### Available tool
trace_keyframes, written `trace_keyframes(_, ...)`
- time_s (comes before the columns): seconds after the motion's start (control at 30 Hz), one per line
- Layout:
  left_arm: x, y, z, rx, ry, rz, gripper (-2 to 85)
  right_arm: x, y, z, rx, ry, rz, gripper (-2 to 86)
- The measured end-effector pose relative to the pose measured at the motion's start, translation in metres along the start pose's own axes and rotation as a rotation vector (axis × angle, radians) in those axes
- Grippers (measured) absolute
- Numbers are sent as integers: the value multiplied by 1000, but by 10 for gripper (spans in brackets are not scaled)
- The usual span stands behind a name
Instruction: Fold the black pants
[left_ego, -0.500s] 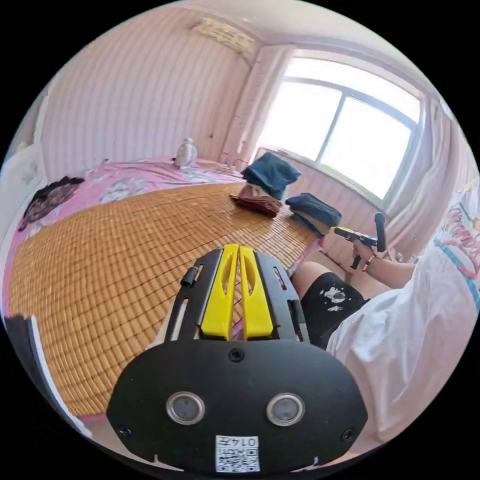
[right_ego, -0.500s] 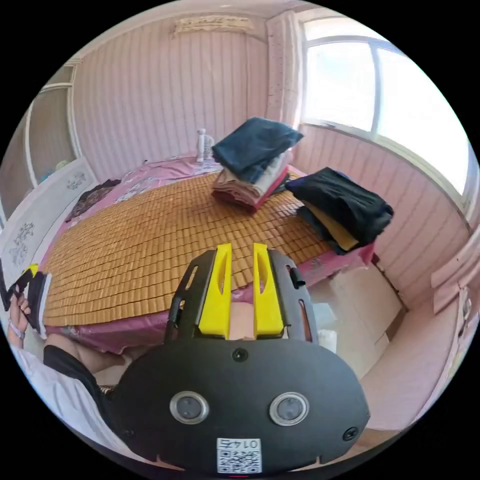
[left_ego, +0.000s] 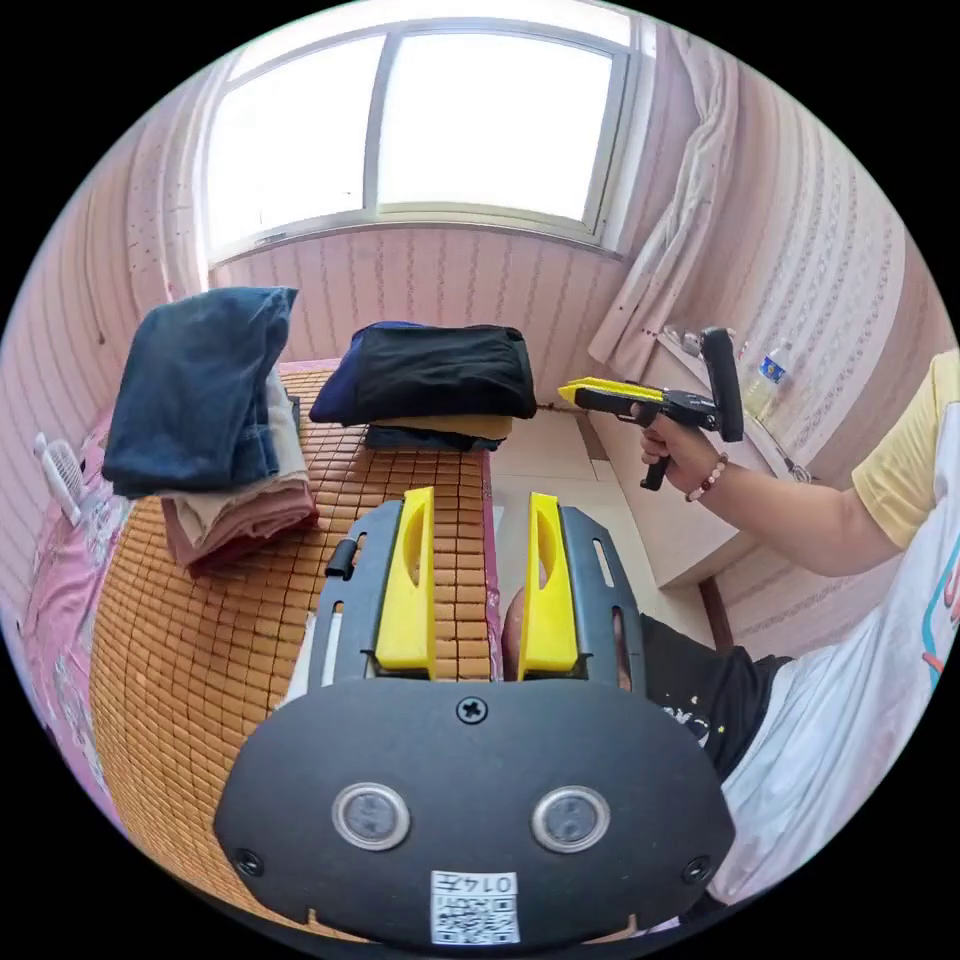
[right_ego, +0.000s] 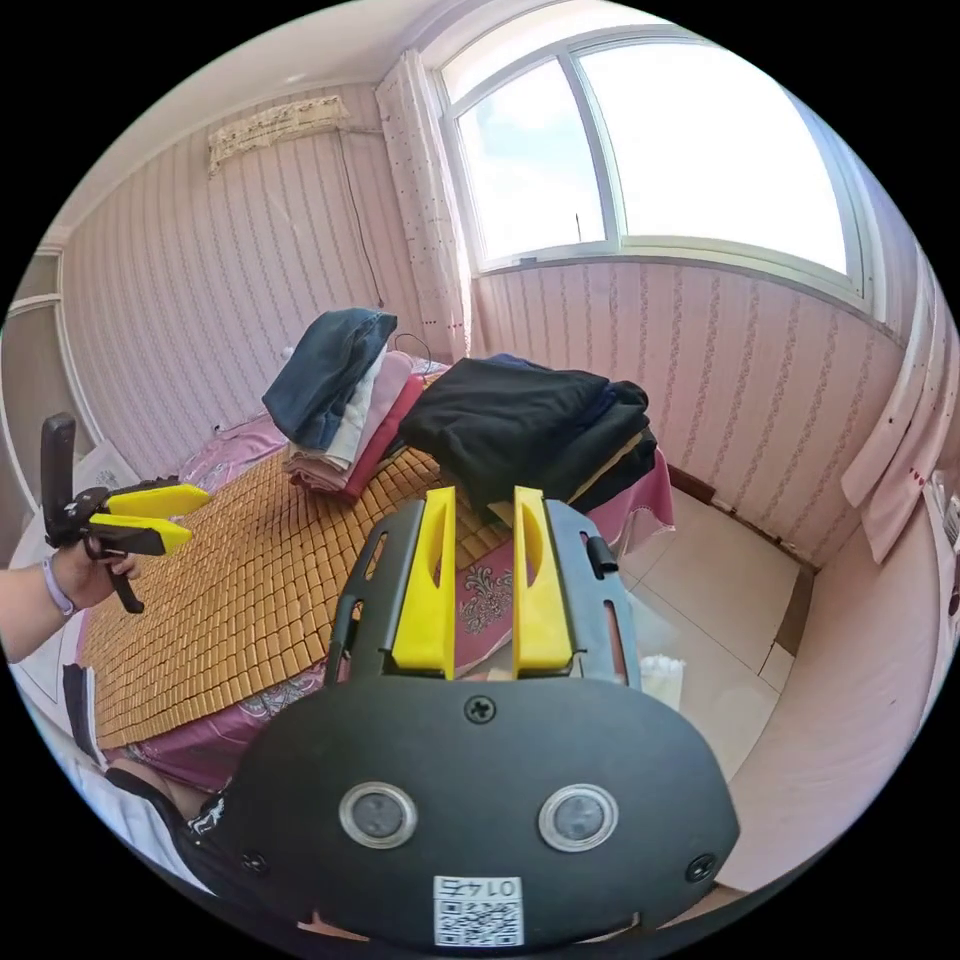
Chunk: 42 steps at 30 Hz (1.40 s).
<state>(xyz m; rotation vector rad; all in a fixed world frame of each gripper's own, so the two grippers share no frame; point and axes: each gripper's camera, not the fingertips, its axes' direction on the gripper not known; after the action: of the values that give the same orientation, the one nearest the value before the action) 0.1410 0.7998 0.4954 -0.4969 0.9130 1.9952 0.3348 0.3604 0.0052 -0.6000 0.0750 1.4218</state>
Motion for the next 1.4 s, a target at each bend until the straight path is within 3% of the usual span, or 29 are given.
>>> trace_keyframes(0.17, -12, -89, 77, -43, 35, 105, 153, 42, -15, 17, -38, -113, 94, 103)
trace_keyframes(0.3, -7, -129, 119, -85, -12, 218, 167, 78, -21, 13, -39, -205, 187, 47)
trace_keyframes(0.43, -4, -143, 135, -106, -10, 251, 175, 106, -29, -31, 36, -507, 218, 13)
trace_keyframes(0.7, -27, -108, 27, 91, -184, 37, 106, 13, -62, -94, 36, -931, -73, 4)
trace_keyframes(0.93, -58, 21, -140, 149, -293, -432, 48, -152, -53, -136, -75, -1221, -317, 3)
trace_keyframes(1.07, -57, 76, -238, 256, -472, -542, 45, -228, -51, -174, -15, -1289, -464, 3)
trace_keyframes(1.2, -52, 108, -274, 271, -554, -567, 48, -273, -41, -195, 9, -1271, -558, 5)
trace_keyframes(1.3, -59, 155, -261, 260, -470, -665, 52, -283, -11, -174, -106, -1125, -637, 9)
trace_keyframes(1.4, -62, 217, -231, 213, -315, -793, 51, -272, 39, -117, -394, -931, -656, 19)
